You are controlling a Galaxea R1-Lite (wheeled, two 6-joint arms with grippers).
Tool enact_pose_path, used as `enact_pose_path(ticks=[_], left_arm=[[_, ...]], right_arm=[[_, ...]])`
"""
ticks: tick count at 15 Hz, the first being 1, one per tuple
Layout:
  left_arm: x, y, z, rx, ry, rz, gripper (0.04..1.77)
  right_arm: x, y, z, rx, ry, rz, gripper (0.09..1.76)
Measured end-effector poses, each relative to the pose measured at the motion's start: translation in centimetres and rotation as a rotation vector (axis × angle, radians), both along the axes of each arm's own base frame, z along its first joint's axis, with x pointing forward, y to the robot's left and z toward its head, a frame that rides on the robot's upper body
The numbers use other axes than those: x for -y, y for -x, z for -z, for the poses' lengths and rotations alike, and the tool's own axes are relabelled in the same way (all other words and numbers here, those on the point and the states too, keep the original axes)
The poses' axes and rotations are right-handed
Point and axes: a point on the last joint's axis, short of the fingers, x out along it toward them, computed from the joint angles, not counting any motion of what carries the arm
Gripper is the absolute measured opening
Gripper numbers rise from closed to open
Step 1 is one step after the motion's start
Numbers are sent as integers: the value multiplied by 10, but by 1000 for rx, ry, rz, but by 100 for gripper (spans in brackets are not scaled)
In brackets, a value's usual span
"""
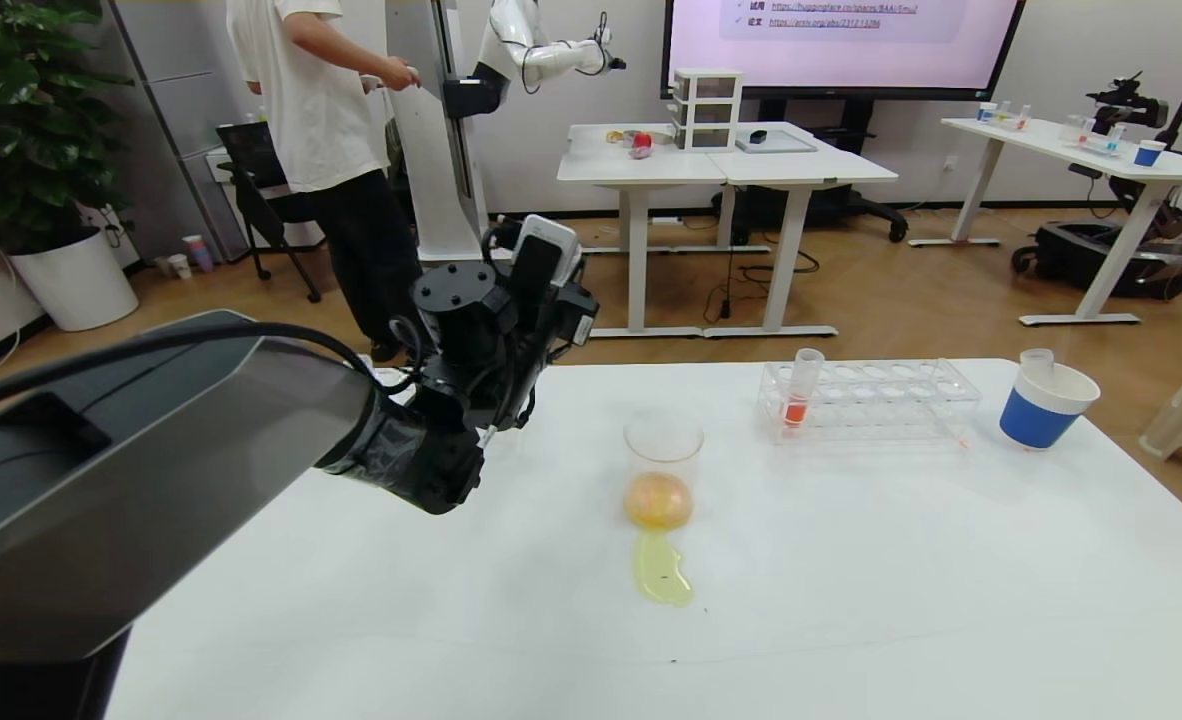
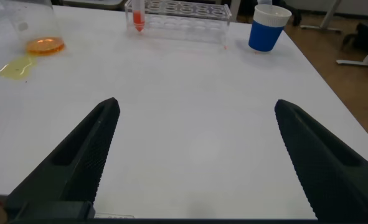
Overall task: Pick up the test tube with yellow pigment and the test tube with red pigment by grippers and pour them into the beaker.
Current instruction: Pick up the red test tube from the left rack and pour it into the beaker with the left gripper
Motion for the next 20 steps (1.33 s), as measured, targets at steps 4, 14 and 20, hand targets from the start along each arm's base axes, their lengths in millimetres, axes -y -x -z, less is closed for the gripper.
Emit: enact_pose_path(ticks=[4, 14, 20], left_arm=[[-3, 12, -13, -232, 290, -73, 50], [-120, 23, -42, -249, 355, -208, 50], [-249, 30, -43, -195, 370, -349, 50]], right_arm=[[0, 0, 0, 0, 0, 0, 174], [0, 0, 0, 0, 0, 0, 174], [0, 0, 0, 0, 0, 0, 174]])
